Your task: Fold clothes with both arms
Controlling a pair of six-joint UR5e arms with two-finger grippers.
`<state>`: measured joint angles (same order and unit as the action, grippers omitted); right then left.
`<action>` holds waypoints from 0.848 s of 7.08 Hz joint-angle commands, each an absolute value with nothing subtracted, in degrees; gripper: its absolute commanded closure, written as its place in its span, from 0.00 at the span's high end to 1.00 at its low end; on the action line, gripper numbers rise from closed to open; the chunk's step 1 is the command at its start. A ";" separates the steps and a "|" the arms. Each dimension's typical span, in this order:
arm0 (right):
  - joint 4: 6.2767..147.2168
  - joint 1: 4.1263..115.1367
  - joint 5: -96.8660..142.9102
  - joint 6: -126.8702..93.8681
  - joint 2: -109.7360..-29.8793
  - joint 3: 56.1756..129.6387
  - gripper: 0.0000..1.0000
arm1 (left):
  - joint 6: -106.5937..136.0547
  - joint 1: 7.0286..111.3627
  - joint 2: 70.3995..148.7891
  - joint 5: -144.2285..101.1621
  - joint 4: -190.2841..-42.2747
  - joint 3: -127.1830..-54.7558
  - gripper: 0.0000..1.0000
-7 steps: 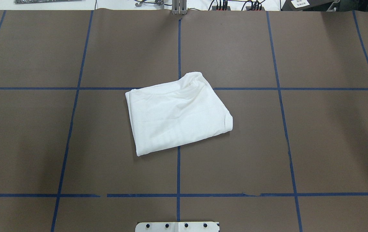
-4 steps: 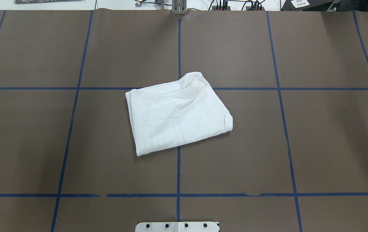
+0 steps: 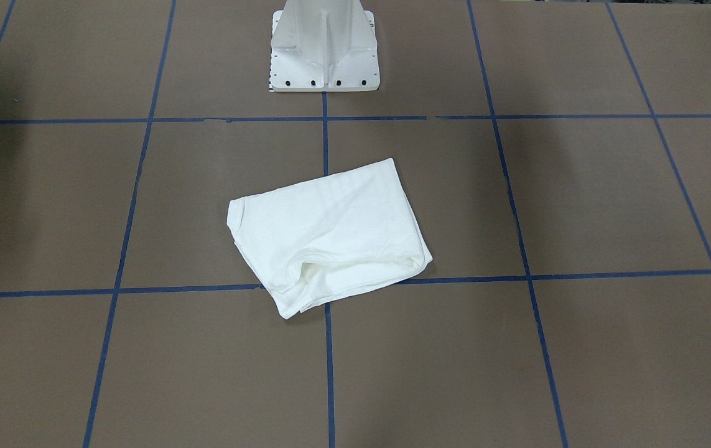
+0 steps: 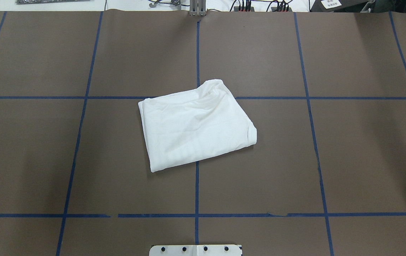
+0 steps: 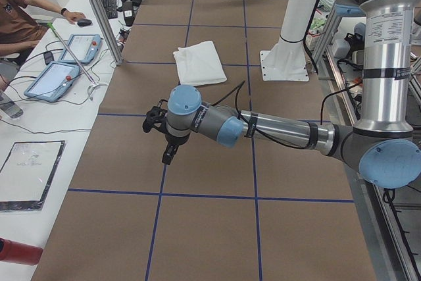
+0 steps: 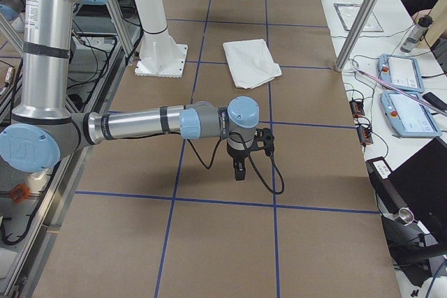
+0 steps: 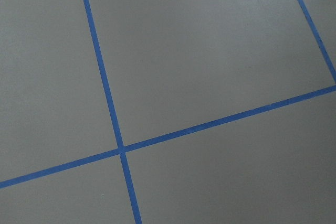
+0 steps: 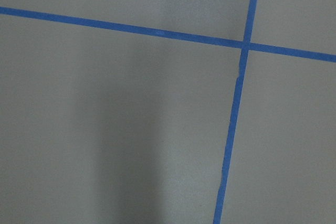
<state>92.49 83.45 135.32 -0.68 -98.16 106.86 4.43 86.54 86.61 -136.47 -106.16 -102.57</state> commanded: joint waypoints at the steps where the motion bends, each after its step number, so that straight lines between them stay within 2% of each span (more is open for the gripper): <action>1: 92.46 83.50 134.83 -0.62 -97.65 107.14 1.00 | 4.48 86.57 86.22 -136.84 -106.26 -102.92 1.00; 3: 92.46 83.93 134.91 -0.70 -98.09 108.28 1.00 | 4.57 85.27 88.92 -134.58 -107.39 -99.34 1.00; 6: 92.46 84.02 134.91 -0.70 -97.73 109.07 1.00 | 4.75 85.34 89.64 -134.74 -107.14 -100.28 1.00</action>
<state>92.46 84.03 134.91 -0.72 -97.78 108.85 4.58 85.38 89.12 -134.88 -107.21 -100.14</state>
